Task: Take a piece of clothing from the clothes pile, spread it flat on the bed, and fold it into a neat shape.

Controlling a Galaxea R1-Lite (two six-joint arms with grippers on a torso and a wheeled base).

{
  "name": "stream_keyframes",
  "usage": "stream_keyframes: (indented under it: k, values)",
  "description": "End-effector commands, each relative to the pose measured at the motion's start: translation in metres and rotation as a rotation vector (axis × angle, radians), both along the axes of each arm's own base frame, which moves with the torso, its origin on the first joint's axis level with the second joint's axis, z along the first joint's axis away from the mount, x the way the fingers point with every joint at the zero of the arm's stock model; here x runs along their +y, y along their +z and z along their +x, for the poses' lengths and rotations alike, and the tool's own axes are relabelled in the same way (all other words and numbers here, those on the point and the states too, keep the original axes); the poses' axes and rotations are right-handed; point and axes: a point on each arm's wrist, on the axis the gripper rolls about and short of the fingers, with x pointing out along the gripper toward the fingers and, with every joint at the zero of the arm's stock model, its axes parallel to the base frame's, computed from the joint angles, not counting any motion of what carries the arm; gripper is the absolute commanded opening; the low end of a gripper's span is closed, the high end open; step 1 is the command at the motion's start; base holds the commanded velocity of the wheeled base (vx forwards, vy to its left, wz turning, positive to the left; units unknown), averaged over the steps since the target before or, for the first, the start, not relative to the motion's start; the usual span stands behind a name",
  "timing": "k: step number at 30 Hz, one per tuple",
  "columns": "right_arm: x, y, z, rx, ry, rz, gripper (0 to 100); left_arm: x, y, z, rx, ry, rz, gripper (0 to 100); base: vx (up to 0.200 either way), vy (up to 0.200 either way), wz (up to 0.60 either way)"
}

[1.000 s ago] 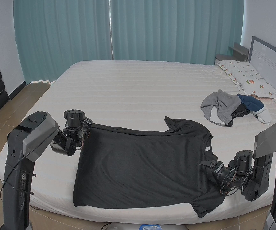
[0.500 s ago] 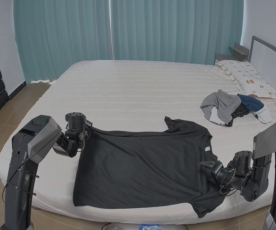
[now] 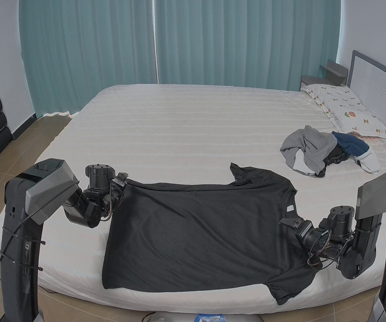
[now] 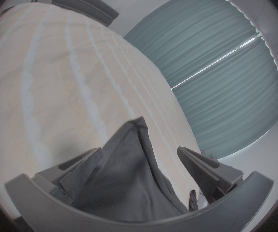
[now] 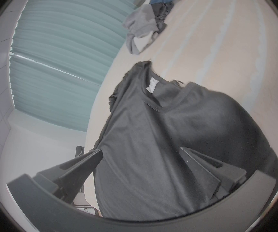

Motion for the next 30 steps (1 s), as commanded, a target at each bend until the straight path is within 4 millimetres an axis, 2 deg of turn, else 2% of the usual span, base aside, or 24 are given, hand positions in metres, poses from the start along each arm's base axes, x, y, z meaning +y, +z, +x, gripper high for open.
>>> stream_keyframes:
  k: [1,6,9,14,15,17,19,20,23,25,26,30]
  values:
    - [0.002,0.021,0.018,-0.138,0.020,-0.044,100,0.018,0.034,-0.023,-0.012,-0.036,-0.100,100,0.000,0.000,0.00]
    - [-0.008,0.026,0.049,-0.212,0.042,-0.236,100,0.018,0.025,-0.031,0.032,-0.088,-0.122,100,0.000,0.000,0.00]
    - [-0.012,0.037,0.079,-0.251,0.006,-0.340,100,0.017,0.023,-0.033,0.041,-0.093,-0.118,100,0.000,0.000,0.00]
    - [-0.019,0.056,0.126,-0.241,-0.038,-0.414,100,0.015,0.022,-0.035,0.049,-0.099,-0.115,100,0.000,0.000,0.00]
    - [-0.019,0.057,0.127,-0.241,-0.037,-0.415,100,0.015,0.022,-0.035,0.049,-0.099,-0.115,100,0.000,0.000,0.00]
    - [-0.022,0.064,0.151,-0.209,-0.042,-0.422,100,0.015,0.020,-0.035,0.051,-0.101,-0.109,100,0.000,0.000,0.00]
    - [-0.022,0.063,0.156,-0.194,-0.040,-0.425,100,0.015,0.020,-0.035,0.051,-0.102,-0.108,100,0.000,0.000,0.00]
    - [-0.021,0.056,0.169,-0.154,-0.032,-0.431,100,0.015,0.019,-0.035,0.054,-0.110,-0.094,100,0.000,0.000,0.00]
    - [-0.020,0.044,0.182,-0.121,-0.030,-0.439,100,0.015,0.019,-0.035,0.054,-0.114,-0.086,100,0.000,0.000,0.00]
    - [-0.020,0.043,0.183,-0.121,-0.030,-0.439,100,0.015,0.019,-0.035,0.053,-0.113,-0.085,100,0.000,0.000,0.00]
    - [-0.020,0.031,0.193,-0.096,-0.031,-0.443,100,0.015,0.019,-0.035,0.053,-0.113,-0.085,100,0.000,0.000,0.00]
    - [-0.027,0.017,0.201,-0.053,-0.048,-0.453,100,0.014,0.019,-0.035,0.054,-0.115,-0.085,100,0.000,0.000,0.00]
